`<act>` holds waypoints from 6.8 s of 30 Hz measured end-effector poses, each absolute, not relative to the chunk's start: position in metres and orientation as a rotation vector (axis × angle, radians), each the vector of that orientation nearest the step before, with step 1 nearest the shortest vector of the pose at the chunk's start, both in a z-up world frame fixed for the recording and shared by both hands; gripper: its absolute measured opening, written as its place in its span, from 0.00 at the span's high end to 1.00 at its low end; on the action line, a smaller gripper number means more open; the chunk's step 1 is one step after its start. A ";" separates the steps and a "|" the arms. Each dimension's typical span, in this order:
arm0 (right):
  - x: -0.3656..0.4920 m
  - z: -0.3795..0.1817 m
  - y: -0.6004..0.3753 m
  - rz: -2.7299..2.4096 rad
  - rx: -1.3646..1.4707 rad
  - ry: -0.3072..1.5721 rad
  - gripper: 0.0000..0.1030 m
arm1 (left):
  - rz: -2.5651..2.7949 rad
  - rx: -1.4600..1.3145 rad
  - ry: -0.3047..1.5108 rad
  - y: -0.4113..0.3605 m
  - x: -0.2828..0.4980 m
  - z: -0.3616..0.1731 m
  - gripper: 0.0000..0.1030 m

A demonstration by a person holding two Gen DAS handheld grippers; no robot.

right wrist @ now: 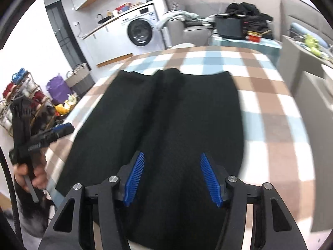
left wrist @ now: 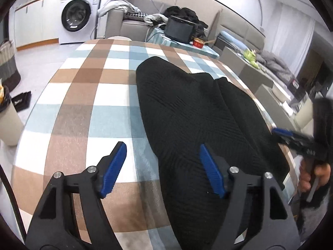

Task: Fold small clothes

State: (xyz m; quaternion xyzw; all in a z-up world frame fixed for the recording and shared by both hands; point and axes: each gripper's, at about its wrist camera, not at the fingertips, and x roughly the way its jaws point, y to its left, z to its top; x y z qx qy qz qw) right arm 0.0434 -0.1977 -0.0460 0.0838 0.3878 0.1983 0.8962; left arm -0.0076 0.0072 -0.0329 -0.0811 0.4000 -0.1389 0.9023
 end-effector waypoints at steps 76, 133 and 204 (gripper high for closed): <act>0.145 -0.038 -0.207 0.479 0.308 0.738 0.90 | -0.399 -0.036 0.903 -0.043 -0.002 -0.050 0.24; -0.019 -0.087 -0.254 0.401 0.271 0.875 0.73 | -0.525 0.053 0.956 -0.082 -0.028 -0.061 0.24; 0.109 -0.042 -0.218 0.425 0.292 0.718 0.59 | -0.401 -0.109 0.855 -0.040 0.056 -0.041 0.65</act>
